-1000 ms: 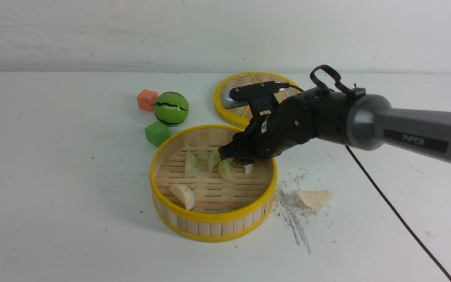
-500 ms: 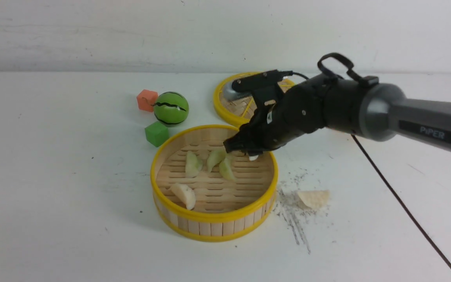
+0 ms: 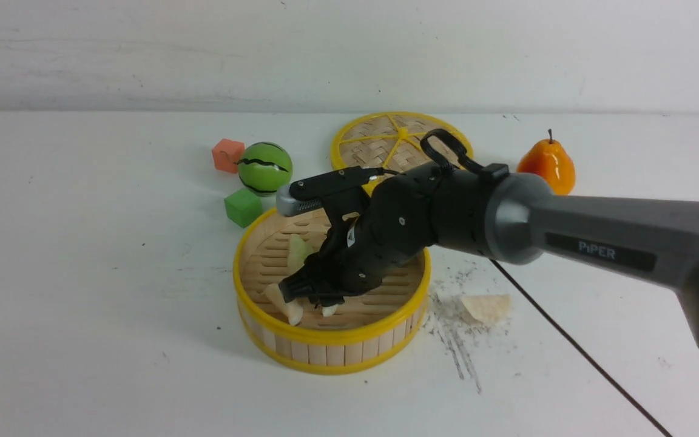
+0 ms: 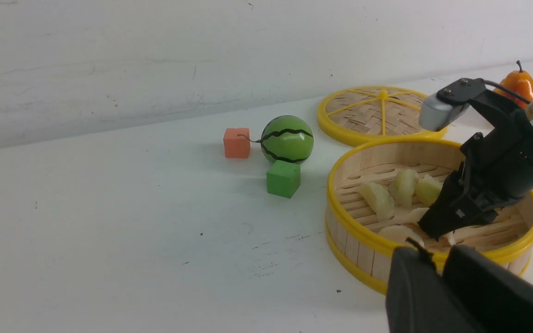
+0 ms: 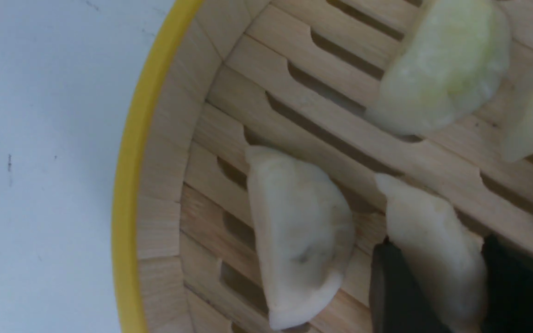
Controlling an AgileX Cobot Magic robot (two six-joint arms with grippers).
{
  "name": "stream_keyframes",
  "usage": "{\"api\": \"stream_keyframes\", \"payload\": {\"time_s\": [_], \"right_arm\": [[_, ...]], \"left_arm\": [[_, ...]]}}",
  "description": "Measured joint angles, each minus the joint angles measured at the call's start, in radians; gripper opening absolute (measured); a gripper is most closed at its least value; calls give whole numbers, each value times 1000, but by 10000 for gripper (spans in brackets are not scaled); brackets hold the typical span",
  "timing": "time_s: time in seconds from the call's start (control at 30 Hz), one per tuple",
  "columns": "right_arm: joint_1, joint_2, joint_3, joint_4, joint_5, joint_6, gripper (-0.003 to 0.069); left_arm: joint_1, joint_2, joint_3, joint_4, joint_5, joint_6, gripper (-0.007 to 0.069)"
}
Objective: Put the dumplings into the steamer on the white table.
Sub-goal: 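Reach for and grasp a dumpling lying on the table beside the steamer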
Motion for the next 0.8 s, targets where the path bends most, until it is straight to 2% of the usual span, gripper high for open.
{"api": "stream_keyframes", "payload": {"time_s": [0.2, 0.37, 0.4, 0.47, 0.67, 0.8], "right_arm": [[0, -2, -1, 0, 3, 2, 248], [0, -32, 0, 0, 33, 11, 340], [0, -56, -1, -5, 34, 12, 375], [0, -80, -4, -15, 32, 16, 394], [-11, -100, -12, -97, 4, 40, 409], [-54, -71, -12, -148, -32, 118, 409]], "left_arm": [[0, 0, 0, 0, 0, 0, 93], [0, 0, 0, 0, 0, 0, 98], [0, 0, 0, 0, 0, 0, 100], [0, 0, 0, 0, 0, 0, 101], [0, 0, 0, 0, 0, 0, 101], [0, 0, 0, 0, 0, 0, 108]]}}
